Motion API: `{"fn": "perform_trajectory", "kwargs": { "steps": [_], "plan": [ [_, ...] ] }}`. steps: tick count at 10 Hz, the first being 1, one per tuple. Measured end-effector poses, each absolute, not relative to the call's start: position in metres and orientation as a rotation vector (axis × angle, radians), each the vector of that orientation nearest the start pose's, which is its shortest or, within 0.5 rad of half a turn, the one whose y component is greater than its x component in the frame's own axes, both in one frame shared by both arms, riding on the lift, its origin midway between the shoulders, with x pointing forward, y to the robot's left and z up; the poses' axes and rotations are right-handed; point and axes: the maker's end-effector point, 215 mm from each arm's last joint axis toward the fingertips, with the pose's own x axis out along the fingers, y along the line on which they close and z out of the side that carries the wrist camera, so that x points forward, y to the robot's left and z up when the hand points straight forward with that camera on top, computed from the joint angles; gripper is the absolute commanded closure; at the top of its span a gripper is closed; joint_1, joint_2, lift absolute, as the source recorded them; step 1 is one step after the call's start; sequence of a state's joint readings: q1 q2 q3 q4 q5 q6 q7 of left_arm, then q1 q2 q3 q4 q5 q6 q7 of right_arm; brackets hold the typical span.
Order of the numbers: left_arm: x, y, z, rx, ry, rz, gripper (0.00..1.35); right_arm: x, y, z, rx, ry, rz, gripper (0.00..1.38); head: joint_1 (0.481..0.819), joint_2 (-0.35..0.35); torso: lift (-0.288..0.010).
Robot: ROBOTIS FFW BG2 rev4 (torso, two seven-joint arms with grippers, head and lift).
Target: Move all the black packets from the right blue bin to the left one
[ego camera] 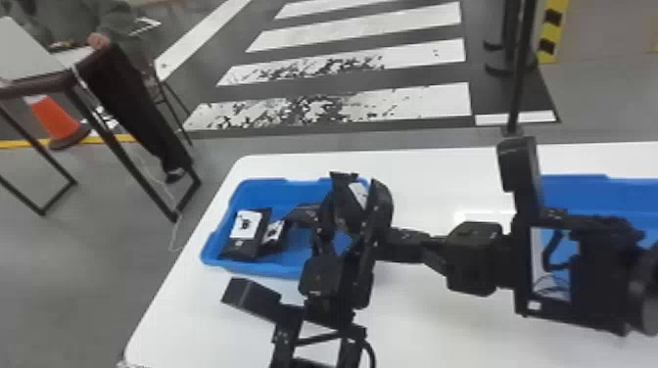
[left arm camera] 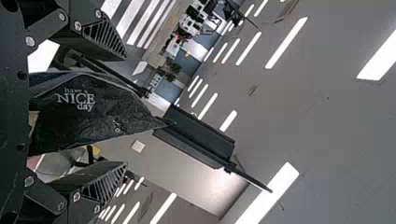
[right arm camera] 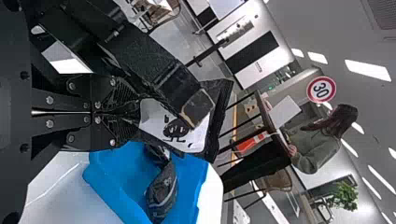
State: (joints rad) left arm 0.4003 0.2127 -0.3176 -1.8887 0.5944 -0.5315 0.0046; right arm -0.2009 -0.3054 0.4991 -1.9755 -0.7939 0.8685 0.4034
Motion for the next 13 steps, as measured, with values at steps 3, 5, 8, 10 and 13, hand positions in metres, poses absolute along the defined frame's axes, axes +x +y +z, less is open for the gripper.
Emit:
{"fn": "perform_trajectory", "kwargs": {
  "steps": [3,5,8,10,13],
  "plan": [
    [0.436,0.175,-0.265,-0.514,-0.296,-0.145,1.22,0.397,0.105,-0.29,0.282,0.503,1.248,1.16,0.695,0.35,-0.168],
    [0.435,0.174,-0.265,-0.514,-0.296,-0.146,1.22,0.401,0.104,-0.287,0.283,0.488,1.241,1.15,0.695,0.35,-0.168],
    [0.436,0.183,-0.261,-0.497,-0.312,-0.133,1.22,0.417,0.101,-0.286,0.312,0.449,1.221,0.3,0.695,0.35,-0.168],
    [0.452,0.216,-0.263,-0.361,-0.339,-0.074,1.22,0.428,0.088,-0.289,0.352,0.426,1.188,0.1,0.695,0.35,-0.168],
    [0.498,0.287,-0.283,0.058,-0.361,0.09,1.21,0.439,0.066,-0.29,0.396,0.409,1.141,0.17,0.695,0.35,-0.168]
  ]
}}
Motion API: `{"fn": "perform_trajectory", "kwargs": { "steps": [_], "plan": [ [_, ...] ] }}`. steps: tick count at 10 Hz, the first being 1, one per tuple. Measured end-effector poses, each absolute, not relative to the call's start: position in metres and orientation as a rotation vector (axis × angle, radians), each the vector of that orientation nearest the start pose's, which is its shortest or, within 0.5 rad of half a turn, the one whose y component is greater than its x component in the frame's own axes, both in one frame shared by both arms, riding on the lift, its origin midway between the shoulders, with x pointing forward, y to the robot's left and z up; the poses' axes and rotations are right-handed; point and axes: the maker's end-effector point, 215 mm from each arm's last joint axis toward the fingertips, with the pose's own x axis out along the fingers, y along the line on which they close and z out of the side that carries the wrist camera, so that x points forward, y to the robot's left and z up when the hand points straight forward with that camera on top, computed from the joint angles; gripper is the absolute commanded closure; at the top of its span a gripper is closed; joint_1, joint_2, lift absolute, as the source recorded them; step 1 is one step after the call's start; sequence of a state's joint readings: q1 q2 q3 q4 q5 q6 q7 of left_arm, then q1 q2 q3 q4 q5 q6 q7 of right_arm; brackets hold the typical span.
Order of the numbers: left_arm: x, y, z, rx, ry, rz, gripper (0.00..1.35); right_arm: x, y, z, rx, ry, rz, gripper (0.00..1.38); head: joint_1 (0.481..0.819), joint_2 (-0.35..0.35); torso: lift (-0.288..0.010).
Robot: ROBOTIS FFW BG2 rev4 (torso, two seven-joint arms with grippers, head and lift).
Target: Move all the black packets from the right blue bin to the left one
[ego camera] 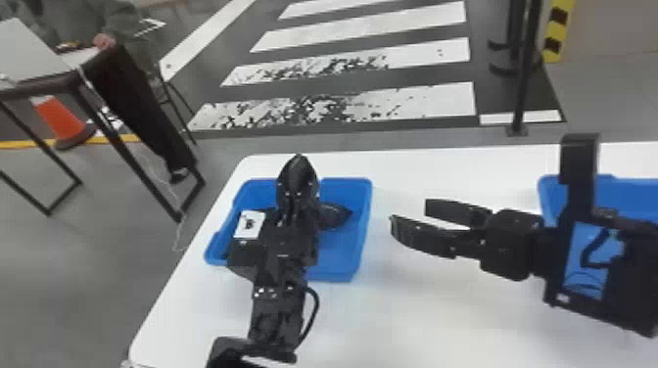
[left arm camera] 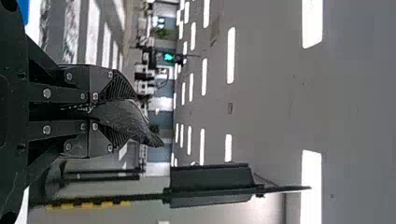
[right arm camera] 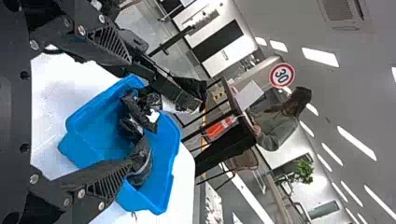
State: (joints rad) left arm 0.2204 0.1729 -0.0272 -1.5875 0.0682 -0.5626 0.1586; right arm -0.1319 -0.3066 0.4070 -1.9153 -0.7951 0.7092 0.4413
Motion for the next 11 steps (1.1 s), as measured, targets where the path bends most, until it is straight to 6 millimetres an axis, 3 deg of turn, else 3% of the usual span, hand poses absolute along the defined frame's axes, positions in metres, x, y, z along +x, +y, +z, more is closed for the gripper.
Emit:
{"fn": "perform_trajectory", "kwargs": {
  "steps": [1,2,3,5,7,9,11],
  "plan": [
    [0.506,0.297,-0.282,0.123,-0.378,0.131,0.8,0.439,0.062,-0.292,0.404,0.41,1.135,0.17,0.695,0.35,-0.168],
    [0.51,0.295,-0.283,0.109,-0.382,0.131,0.23,0.44,0.056,-0.294,0.411,0.404,1.121,0.17,0.695,0.35,-0.168],
    [0.51,0.285,-0.282,0.034,-0.388,0.093,0.04,0.447,0.044,-0.293,0.398,0.374,1.086,0.17,0.695,0.35,-0.168],
    [0.494,0.257,-0.251,-0.095,-0.427,0.025,0.2,0.474,0.002,-0.282,0.318,0.239,0.957,0.17,0.686,0.304,-0.168],
    [0.472,0.231,-0.237,-0.138,-0.375,-0.036,0.22,0.5,-0.057,-0.274,0.195,0.132,0.772,0.17,0.677,0.196,-0.168],
    [0.46,0.215,-0.256,-0.137,-0.225,-0.067,0.22,0.495,-0.106,-0.264,0.16,0.058,0.61,0.17,0.695,0.137,-0.168],
    [0.453,0.208,-0.266,-0.089,-0.166,-0.08,0.22,0.474,-0.144,-0.25,0.108,0.021,0.472,0.17,0.695,0.09,-0.168]
  ]
}}
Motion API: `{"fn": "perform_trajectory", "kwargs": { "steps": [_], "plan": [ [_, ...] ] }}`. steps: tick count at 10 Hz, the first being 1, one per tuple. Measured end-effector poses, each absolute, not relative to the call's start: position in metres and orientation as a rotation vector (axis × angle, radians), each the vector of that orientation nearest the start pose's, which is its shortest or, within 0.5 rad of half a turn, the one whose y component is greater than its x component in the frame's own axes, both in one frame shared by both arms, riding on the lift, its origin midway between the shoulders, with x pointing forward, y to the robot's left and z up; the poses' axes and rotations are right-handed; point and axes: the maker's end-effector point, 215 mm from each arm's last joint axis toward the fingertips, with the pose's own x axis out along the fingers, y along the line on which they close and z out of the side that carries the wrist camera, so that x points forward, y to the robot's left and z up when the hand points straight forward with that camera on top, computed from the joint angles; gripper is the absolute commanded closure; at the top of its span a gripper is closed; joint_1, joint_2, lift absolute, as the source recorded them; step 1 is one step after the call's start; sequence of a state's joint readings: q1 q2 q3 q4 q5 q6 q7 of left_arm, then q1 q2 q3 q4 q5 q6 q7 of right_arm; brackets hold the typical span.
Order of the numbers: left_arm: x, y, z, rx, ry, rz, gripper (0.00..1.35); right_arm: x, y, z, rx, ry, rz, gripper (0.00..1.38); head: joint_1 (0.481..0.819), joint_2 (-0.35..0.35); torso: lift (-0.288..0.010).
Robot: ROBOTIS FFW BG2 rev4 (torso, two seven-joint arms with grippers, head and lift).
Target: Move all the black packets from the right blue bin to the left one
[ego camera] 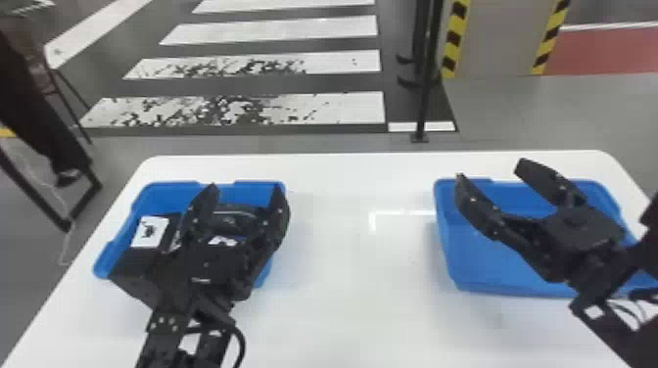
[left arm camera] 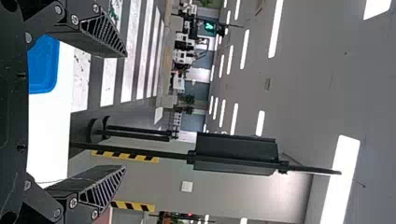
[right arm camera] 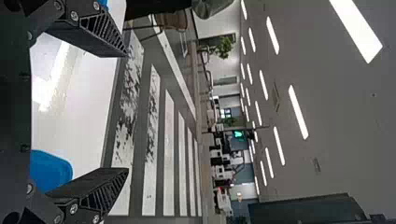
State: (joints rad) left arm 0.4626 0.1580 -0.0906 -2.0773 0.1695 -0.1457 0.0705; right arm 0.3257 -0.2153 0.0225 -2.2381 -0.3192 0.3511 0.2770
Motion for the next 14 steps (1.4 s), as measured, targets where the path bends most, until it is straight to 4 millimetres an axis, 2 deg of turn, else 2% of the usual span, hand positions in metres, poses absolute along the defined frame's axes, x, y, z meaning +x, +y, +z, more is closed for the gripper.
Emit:
{"fn": "perform_trajectory", "kwargs": {
  "steps": [2,6,14],
  "plan": [
    [0.447,0.212,-0.266,0.027,-0.15,-0.055,0.22,0.456,-0.161,-0.246,0.086,0.023,0.407,0.17,0.695,0.064,-0.168],
    [0.431,0.234,-0.272,0.07,-0.123,0.008,0.22,0.441,-0.169,-0.261,0.106,0.053,0.372,0.17,0.695,0.083,-0.168],
    [0.426,0.24,-0.258,0.073,-0.155,0.033,0.22,0.441,-0.187,-0.254,0.111,0.021,0.335,0.17,0.695,0.069,-0.168]
  ]
}}
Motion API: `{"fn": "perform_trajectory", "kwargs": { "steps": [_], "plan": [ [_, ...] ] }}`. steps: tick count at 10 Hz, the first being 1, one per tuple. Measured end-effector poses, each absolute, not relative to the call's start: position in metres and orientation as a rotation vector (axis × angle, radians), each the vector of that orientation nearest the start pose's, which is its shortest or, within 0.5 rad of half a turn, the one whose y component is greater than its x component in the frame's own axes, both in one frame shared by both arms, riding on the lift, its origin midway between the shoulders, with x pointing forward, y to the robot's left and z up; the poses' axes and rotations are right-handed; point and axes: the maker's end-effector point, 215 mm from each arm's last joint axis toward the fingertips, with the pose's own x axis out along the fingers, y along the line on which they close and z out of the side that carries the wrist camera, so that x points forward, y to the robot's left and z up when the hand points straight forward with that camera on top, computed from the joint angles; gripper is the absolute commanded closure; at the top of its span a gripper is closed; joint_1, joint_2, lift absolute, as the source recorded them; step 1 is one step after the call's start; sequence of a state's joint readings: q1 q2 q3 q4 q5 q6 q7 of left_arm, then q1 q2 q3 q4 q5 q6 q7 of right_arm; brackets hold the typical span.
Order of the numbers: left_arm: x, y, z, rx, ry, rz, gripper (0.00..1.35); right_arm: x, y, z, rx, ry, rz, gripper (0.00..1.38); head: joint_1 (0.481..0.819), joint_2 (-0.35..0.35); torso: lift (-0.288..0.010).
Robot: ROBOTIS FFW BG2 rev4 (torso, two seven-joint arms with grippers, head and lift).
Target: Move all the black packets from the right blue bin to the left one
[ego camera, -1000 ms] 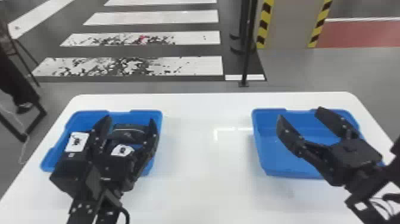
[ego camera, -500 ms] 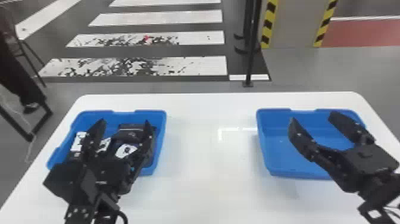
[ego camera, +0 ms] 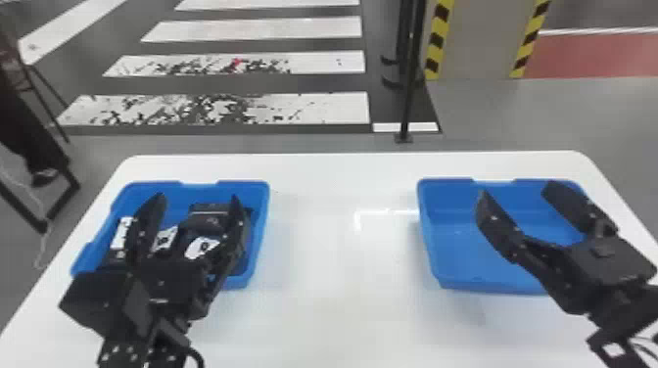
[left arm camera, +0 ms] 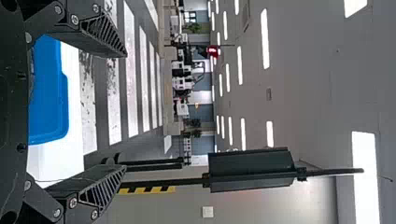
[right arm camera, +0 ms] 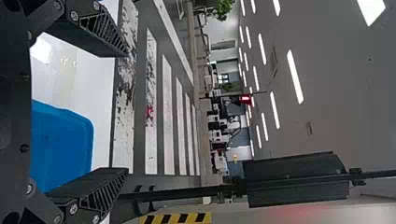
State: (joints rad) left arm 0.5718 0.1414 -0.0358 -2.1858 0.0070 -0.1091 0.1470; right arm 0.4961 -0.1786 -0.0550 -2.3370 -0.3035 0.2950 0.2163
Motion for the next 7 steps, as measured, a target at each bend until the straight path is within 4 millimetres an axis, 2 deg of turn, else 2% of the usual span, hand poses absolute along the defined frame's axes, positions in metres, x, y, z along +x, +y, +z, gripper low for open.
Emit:
{"fn": "perform_trajectory", "kwargs": {
  "steps": [3,7],
  "plan": [
    [0.426,0.248,-0.254,0.083,-0.166,0.052,0.22,0.441,-0.208,-0.26,0.098,0.028,0.288,0.17,0.695,0.053,-0.168],
    [0.427,0.251,-0.248,0.087,-0.184,0.059,0.22,0.441,-0.212,-0.259,0.096,0.023,0.28,0.17,0.695,0.051,-0.168]
  ]
}}
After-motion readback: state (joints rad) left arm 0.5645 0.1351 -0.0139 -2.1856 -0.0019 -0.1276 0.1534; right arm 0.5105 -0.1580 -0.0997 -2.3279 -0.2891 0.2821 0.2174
